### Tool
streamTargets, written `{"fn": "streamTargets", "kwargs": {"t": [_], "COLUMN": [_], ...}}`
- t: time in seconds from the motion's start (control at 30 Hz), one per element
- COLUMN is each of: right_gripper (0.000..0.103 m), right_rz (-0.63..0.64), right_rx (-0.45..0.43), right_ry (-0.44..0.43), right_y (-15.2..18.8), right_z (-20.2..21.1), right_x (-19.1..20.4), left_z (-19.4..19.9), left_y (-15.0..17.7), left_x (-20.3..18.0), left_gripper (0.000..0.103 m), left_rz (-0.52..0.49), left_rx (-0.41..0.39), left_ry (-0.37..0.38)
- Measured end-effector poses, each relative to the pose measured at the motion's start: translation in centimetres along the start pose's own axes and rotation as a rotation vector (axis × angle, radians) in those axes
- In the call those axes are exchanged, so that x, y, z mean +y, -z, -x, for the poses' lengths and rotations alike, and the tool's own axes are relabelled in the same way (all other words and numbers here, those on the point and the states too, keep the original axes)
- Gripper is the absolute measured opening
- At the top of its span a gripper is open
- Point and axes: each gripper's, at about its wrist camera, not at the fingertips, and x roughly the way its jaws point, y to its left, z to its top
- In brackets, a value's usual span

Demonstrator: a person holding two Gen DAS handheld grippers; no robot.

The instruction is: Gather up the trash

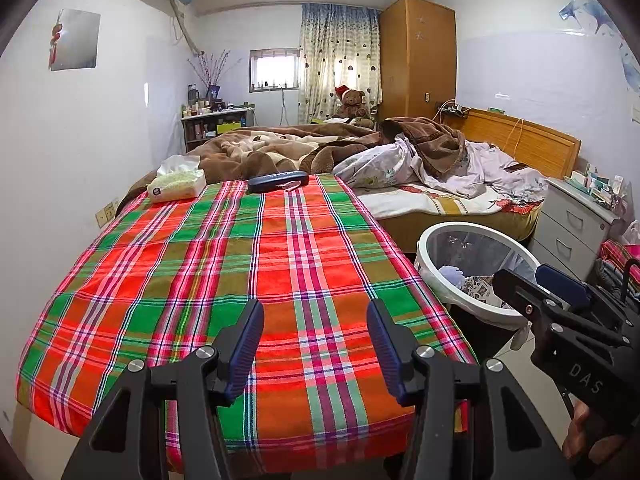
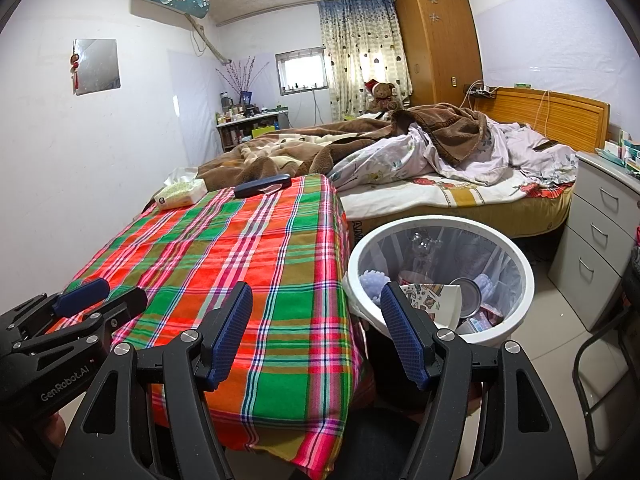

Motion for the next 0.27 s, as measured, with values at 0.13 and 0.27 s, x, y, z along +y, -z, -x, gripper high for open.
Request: {"fn": "streamTargets", "kwargs": {"t": [0.13, 0.27], "right_gripper": [0.068, 0.068], "right_rz": [0.001, 0.001], "right_rx": [0.0, 0.0], "right_ry": [0.0, 0.0], "right_y": [0.0, 0.02], "right_z": [0.0, 0.0], "right_x": [0.01, -0.01], "left_z": [0.04, 0.03], "left_y": [0.07, 0.09], "left_x": [0.0, -0.02], "left_gripper": [0.053, 0.053], "left_rz": [-0.001, 0.0], "left_rx": [-0.001, -0.001], "left_ry": [0.001, -0.001]}}
